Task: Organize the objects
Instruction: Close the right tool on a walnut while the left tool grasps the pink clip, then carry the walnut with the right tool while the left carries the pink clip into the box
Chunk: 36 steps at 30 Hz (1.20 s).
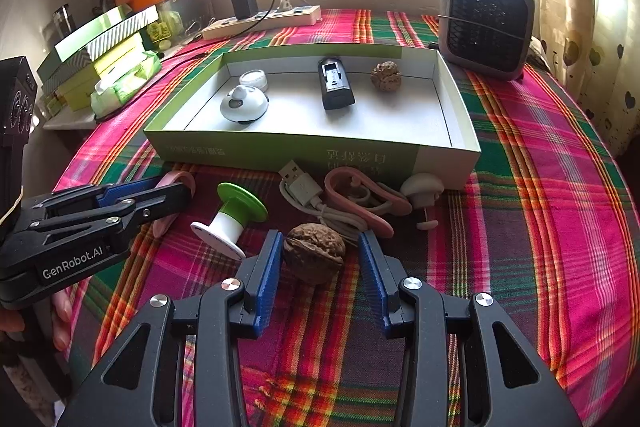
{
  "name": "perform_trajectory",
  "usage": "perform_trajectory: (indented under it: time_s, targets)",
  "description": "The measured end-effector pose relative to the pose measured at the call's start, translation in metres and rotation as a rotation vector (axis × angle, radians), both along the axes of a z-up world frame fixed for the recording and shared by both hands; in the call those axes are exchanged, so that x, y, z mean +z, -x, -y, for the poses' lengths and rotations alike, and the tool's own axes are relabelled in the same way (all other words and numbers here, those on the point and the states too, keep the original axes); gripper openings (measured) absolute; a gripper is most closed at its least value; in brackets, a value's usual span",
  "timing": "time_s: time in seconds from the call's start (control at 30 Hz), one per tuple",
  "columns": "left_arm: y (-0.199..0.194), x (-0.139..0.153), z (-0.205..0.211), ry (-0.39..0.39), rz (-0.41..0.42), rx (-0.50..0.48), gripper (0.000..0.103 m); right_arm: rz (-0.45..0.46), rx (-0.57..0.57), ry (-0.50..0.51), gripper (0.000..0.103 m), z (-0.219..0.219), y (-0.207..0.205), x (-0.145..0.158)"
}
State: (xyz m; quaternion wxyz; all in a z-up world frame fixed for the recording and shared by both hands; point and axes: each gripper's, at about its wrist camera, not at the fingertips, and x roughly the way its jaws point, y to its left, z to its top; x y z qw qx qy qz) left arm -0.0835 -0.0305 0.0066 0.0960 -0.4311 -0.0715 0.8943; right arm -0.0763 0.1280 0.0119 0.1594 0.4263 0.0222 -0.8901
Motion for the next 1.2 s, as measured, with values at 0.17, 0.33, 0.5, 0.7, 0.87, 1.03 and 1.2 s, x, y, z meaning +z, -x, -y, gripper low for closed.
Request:
perform_trajectory:
  time_s: [0.17,0.33,0.5,0.7,0.87,1.03,1.2]
  targets:
    - [-0.0003,-0.0001,-0.0015,0.013,-0.007,0.001,0.028,-0.002,-0.006,0.001,0.033,-0.0008,-0.0004,-0.0003]
    - [-0.0016,-0.0004,-0.0027,0.029,-0.016,-0.002,0.028,-0.002,-0.007,0.001,0.033,-0.0008,-0.0002,-0.0003]
    - [-0.0018,-0.0012,-0.0027,0.058,-0.026,0.008,0.017,-0.002,-0.008,0.001,0.033,-0.0007,-0.0008,-0.0002]
    - [-0.0016,-0.0015,0.0002,0.050,-0.025,0.012,0.016,-0.002,-0.008,0.000,0.033,-0.0007,-0.0009,-0.0002]
    - [-0.0016,-0.0016,-0.0001,0.048,-0.025,0.012,0.016,-0.002,-0.008,0.000,0.033,-0.0006,-0.0009,-0.0002]
    - [-0.0016,-0.0016,-0.0002,0.048,-0.025,0.012,0.016,-0.002,-0.009,0.001,0.033,-0.0007,-0.0012,-0.0005]
    - [-0.0017,-0.0017,-0.0001,0.047,-0.025,0.012,0.016,-0.003,-0.010,0.000,0.033,-0.0006,-0.0014,-0.0007]
